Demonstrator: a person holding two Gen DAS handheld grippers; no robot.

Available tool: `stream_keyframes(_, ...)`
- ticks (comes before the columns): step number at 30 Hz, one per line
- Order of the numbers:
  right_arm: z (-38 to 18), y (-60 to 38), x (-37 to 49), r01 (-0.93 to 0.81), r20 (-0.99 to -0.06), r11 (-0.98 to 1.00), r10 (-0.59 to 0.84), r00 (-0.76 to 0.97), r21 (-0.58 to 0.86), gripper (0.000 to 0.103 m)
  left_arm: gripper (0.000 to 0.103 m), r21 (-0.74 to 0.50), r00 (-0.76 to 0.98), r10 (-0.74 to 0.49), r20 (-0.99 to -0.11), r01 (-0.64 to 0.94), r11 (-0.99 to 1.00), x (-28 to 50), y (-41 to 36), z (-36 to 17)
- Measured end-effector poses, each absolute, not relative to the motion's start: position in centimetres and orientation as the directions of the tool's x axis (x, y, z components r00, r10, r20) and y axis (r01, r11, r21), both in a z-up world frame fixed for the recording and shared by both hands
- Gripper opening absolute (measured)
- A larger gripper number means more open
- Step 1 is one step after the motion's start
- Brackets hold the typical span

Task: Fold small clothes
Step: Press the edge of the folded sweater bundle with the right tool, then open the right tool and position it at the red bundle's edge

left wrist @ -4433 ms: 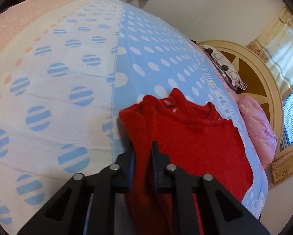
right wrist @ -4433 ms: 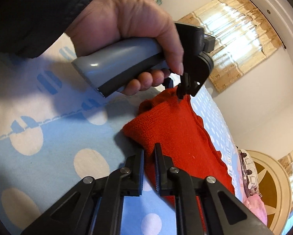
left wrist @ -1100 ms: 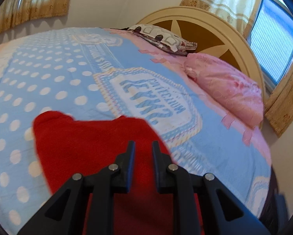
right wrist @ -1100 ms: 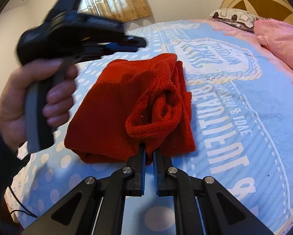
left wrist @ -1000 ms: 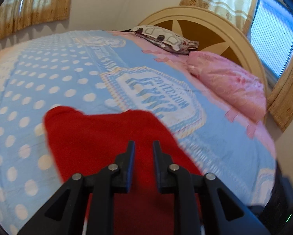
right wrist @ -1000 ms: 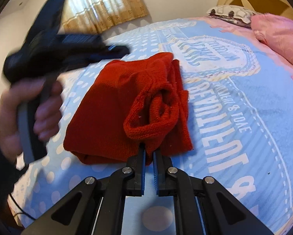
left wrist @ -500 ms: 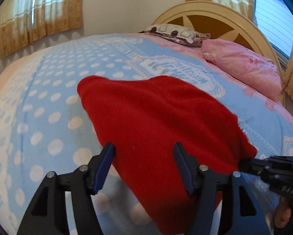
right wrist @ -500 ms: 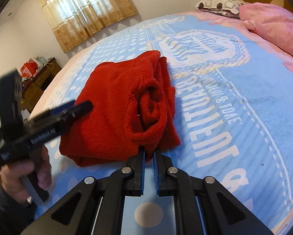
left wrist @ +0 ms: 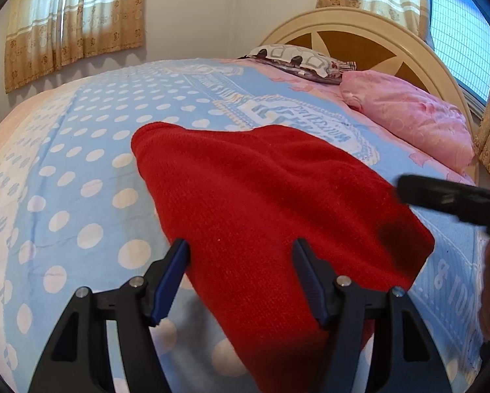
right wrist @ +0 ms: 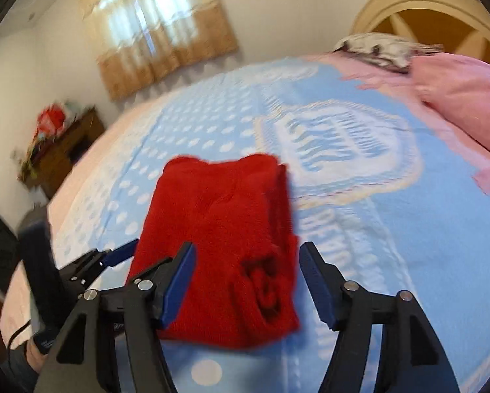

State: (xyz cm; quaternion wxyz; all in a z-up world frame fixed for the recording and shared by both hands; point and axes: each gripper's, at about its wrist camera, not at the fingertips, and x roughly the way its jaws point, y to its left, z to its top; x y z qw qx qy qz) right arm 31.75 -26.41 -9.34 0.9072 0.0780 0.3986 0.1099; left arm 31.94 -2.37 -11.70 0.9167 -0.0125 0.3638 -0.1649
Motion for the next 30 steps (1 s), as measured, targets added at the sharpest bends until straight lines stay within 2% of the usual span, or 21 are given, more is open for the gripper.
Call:
stream_keyframes(1,-9.7,-26.3,32.2,-0.140,-0.718,0.964,0.262,0.645,0.226,0.066,0.068,-0.144,0.681,-0.312,-0.663,0.293,0.945,31.9,-2.4,-11.7)
stream_keyframes(2,-10.3,-26.2,33.0,-0.132,-0.733,0.965,0.257,0.629,0.225,0.056,0.068,-0.145,0.681,-0.313,-0.663,0.293,0.945,31.9,-2.3,-11.7)
stream_keyframes(3,-10.8,-26.2,33.6,-0.123,-0.748,0.968,0.246,0.616,0.218,0.044,0.068,-0.147,0.680,-0.314,-0.662,0.293,0.945,31.9,-2.3,-11.7)
stream_keyframes(4,-11.5,-26.3,34.2,-0.115,-0.767,0.971,0.235,0.597,0.209,0.025,0.068,-0.151,0.679,-0.316,-0.663,0.292,0.944,31.9,-2.3,-11.7)
stream_keyframes(6,-12.3,-27.0,34.7,-0.102,-0.772,0.966,0.251,0.585,0.237,0.022,0.069,-0.157,0.676,-0.321,-0.663,0.294,0.943,31.9,-2.2,-11.7)
stream_keyframes(8,-12.3,-27.3,34.6,-0.100,-0.769,0.965,0.253,0.587,0.240,0.018,0.075,-0.162,0.675,-0.325,-0.663,0.295,0.942,31.7,-2.3,-11.6)
stream_keyframes(12,-12.0,-27.7,34.2,-0.095,-0.767,0.973,0.225,0.600,0.210,0.017,0.076,-0.172,0.661,-0.345,-0.666,0.314,0.934,31.1,-2.5,-11.4)
stream_keyframes(17,-13.5,-28.2,35.4,-0.095,-0.794,0.973,0.227,0.564,0.211,0.017,0.089,-0.155,0.648,-0.323,-0.690,0.304,0.940,30.6,-2.8,-12.2)
stream_keyframes(18,-13.5,-28.5,35.5,-0.089,-0.792,0.970,0.238,0.563,0.228,0.019,0.089,-0.175,0.642,-0.333,-0.690,0.298,0.938,30.7,-2.5,-12.3)
stream_keyframes(22,-11.6,-29.3,35.4,-0.086,-0.756,0.953,0.283,0.590,0.289,0.034,0.089,-0.201,0.639,-0.347,-0.686,0.292,0.935,30.6,-2.2,-12.4)
stream_keyframes(24,-10.5,-28.7,35.9,-0.113,-0.744,0.960,0.272,0.610,0.258,0.035,0.089,-0.203,0.636,-0.350,-0.688,0.295,0.934,30.6,-2.4,-12.5)
stream_keyframes(26,-10.1,-28.1,37.6,-0.122,-0.762,0.965,0.259,0.593,0.233,0.035,0.089,-0.209,0.635,-0.356,-0.685,0.296,0.932,30.5,-2.4,-12.6)
stream_keyframes(29,-12.0,-28.0,41.2,-0.109,-0.822,0.952,0.303,0.483,0.287,0.035,0.092,-0.226,0.630,-0.366,-0.685,0.294,0.929,30.3,-2.3,-12.9)
stream_keyframes(30,-12.7,-27.9,42.2,-0.105,-0.833,0.953,0.300,0.465,0.285,0.032,0.092,-0.235,0.626,-0.374,-0.684,0.296,0.926,30.2,-2.2,-13.0)
